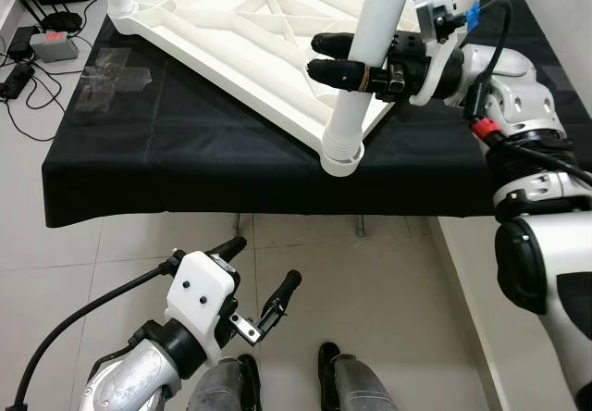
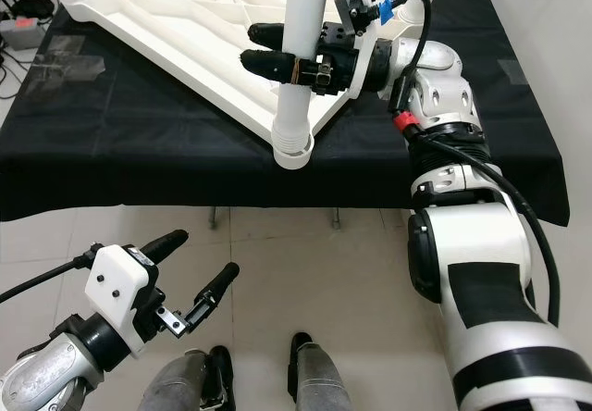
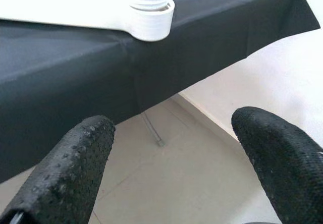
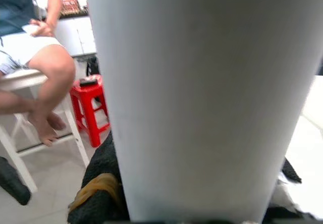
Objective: Building children table
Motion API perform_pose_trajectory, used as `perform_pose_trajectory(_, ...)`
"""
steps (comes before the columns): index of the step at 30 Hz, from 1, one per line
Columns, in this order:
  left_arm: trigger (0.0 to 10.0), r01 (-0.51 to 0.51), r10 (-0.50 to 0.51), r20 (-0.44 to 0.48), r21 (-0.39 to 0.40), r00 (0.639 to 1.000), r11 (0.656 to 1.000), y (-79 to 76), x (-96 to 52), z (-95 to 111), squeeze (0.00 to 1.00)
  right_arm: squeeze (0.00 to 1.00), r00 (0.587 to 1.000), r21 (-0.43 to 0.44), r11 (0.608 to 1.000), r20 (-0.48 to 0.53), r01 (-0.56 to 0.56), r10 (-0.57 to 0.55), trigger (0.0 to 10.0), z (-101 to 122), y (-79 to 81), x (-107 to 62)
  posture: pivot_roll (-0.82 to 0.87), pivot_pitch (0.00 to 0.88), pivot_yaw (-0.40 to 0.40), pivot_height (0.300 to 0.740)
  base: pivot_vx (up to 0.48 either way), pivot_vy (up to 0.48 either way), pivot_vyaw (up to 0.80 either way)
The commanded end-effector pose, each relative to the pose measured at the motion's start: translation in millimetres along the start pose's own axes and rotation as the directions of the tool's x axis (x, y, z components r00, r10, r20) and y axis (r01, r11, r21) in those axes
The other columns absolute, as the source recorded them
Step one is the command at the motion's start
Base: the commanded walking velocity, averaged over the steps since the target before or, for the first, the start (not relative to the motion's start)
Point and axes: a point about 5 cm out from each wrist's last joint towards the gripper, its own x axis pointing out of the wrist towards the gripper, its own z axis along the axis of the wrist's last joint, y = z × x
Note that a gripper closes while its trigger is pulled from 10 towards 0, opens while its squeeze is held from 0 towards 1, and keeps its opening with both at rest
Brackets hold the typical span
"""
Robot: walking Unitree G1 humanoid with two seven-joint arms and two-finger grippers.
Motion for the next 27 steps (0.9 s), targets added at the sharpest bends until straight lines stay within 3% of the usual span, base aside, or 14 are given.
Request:
perform_pose_trajectory(1,10.0,0.013,-0.013,-0.019,0.0,1.0,1.0,-2.9,-2.8,-1.9,0.0,0.0,0.999,0.021,0.999,-0.014,-0.038,0.038,10.0,-4.8,2.0,1.9,0.06,0.343,-0.014,0.74,0.0,0.0,0.0)
perform_pose_trajectory(11,10.0,0.007,-0.007,-0.017,0.004,1.0,1.0,-3.0,-3.3,-0.8,0.0,0.0,0.996,0.047,0.995,-0.022,-0.082,0.083,10.0,-8.7,2.5,-0.6,0.06,0.348,-0.018,0.74,0.0,0.0,0.0)
perform_pose_trajectory(27,10.0,0.002,-0.002,-0.014,0.008,1.0,1.0,-2.6,-2.6,-0.3,0.0,0.0,0.997,0.021,1.0,-0.069,-0.019,0.02,10.0,-10.1,-2.2,-0.5,0.05,0.351,-0.022,0.74,0.0,0.0,0.0)
